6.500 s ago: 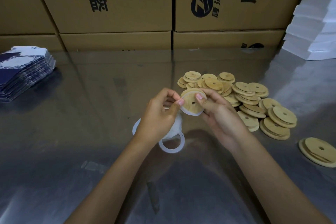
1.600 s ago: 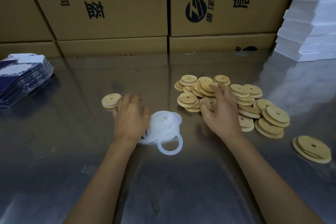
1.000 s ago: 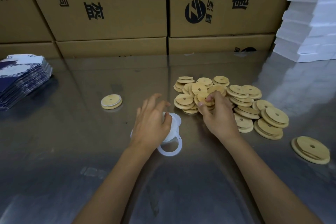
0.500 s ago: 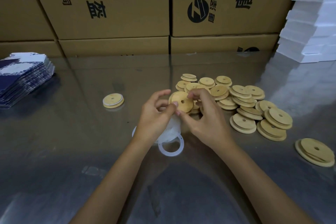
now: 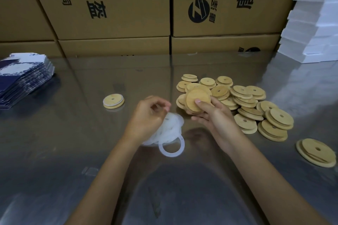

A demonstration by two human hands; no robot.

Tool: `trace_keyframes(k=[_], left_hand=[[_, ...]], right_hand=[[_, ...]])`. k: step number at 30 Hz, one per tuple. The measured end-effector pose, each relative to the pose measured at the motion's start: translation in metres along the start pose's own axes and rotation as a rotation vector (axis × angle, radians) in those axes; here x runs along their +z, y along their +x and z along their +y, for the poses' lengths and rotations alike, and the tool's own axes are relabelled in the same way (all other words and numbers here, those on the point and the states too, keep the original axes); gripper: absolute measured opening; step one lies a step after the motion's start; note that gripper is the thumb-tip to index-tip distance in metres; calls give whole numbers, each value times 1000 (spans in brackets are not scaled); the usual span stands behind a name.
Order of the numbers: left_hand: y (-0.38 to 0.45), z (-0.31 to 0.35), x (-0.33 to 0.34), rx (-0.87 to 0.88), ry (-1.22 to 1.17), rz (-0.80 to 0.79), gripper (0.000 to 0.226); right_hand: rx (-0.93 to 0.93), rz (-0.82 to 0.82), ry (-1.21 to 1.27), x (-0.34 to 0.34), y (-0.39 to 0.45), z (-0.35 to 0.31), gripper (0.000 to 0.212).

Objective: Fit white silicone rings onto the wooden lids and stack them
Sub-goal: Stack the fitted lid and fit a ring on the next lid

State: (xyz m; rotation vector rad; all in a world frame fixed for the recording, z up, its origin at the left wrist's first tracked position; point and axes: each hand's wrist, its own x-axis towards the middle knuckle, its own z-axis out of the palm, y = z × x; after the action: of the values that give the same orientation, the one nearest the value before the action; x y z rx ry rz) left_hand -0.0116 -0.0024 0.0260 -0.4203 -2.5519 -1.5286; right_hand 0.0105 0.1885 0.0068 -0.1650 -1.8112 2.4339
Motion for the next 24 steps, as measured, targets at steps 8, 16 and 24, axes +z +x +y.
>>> trace_keyframes(k=[8, 16, 24], left_hand=[[-9, -9, -2, 83, 368, -366, 27], [-7, -8, 1, 93, 333, -290, 12], [-7, 0, 12, 49, 65, -293, 17]], right_hand=[[122, 38, 65, -11, 7, 3, 22], [138, -34, 54, -11, 9, 4, 23], [183, -56, 101, -10, 9, 3, 35]])
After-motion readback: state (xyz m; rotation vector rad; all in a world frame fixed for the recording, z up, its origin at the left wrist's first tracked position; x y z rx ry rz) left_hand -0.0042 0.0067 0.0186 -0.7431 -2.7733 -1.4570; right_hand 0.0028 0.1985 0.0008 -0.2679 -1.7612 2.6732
